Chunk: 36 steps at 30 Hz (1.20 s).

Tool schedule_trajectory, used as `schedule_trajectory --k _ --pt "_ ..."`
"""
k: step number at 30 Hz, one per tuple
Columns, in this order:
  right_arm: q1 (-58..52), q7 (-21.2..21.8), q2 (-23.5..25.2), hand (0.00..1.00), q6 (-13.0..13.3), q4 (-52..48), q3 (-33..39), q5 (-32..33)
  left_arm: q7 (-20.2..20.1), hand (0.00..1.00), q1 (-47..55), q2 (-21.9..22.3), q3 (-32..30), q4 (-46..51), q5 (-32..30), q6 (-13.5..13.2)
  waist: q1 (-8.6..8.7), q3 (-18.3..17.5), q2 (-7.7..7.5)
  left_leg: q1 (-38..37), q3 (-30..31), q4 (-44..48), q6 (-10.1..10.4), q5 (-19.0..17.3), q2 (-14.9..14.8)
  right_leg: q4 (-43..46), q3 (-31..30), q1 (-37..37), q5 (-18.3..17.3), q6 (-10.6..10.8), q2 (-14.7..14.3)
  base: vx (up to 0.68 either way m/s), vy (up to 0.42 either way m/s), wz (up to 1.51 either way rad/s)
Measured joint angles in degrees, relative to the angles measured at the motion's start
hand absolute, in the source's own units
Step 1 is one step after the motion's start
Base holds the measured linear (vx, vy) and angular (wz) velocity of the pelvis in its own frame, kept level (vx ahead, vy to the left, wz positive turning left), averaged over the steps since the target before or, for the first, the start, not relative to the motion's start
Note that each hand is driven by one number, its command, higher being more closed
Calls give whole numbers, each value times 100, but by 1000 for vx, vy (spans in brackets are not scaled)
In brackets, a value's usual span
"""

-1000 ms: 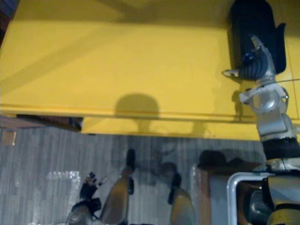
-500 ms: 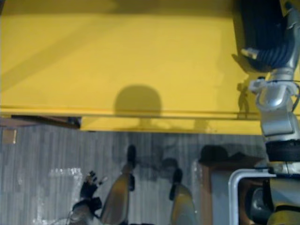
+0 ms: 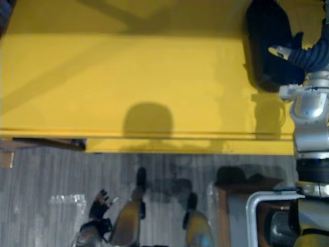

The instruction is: Walk over and take plastic housings, then place them on the shelf

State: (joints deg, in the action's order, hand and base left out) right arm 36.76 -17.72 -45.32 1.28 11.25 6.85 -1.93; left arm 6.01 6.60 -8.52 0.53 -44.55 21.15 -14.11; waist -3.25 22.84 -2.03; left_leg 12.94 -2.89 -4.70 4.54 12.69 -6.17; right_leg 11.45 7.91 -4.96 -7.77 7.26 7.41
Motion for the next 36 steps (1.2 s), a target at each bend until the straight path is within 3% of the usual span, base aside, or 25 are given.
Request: schedule_trajectory --k 2,4,9,22,34,36 --pt "-315 73 145 0 0 -1 30 66 6 0 40 -9 -70 -187 -135 80 29 -364 -115 -55 -17 -21 5 -29 -2 -103 2 95 4 -7 -3 15 -12 -2" --pt "-457 157 246 0 0 -2 43 80 5 0 56 -6 -117 -251 -147 124 75 -485 -181 -196 -32 -32 -22 -68 0 -171 2 254 12 -15 -3 0 0 0" --pt "-1024 332 400 0 -4 -109 96 91 5 0 165 15 -206 -410 -205 220 100 -859 -221 -285 -43 -35 17 -91 -10 -425 5 408 27 -39 -22 -26 -1 -1" --pt "-1467 653 1020 0 -7 -205 287 267 61 0 212 34 -436 -625 -410 499 241 -1274 -284 -292 -36 -44 30 -100 179 -823 148 697 254 118 143 35 3 4" --pt "-2190 604 1936 0 95 -203 853 805 273 0 190 47 -976 -988 -367 666 326 -1629 -406 -413 -206 -49 17 -230 171 -969 124 809 253 80 166 -9 8 -3" --pt "-2455 416 2175 0 120 -203 939 804 277 0 183 67 -1130 -1067 -368 666 376 -1678 -409 -415 -243 -48 4 -241 181 -1003 114 809 253 79 180 5 4 -2"
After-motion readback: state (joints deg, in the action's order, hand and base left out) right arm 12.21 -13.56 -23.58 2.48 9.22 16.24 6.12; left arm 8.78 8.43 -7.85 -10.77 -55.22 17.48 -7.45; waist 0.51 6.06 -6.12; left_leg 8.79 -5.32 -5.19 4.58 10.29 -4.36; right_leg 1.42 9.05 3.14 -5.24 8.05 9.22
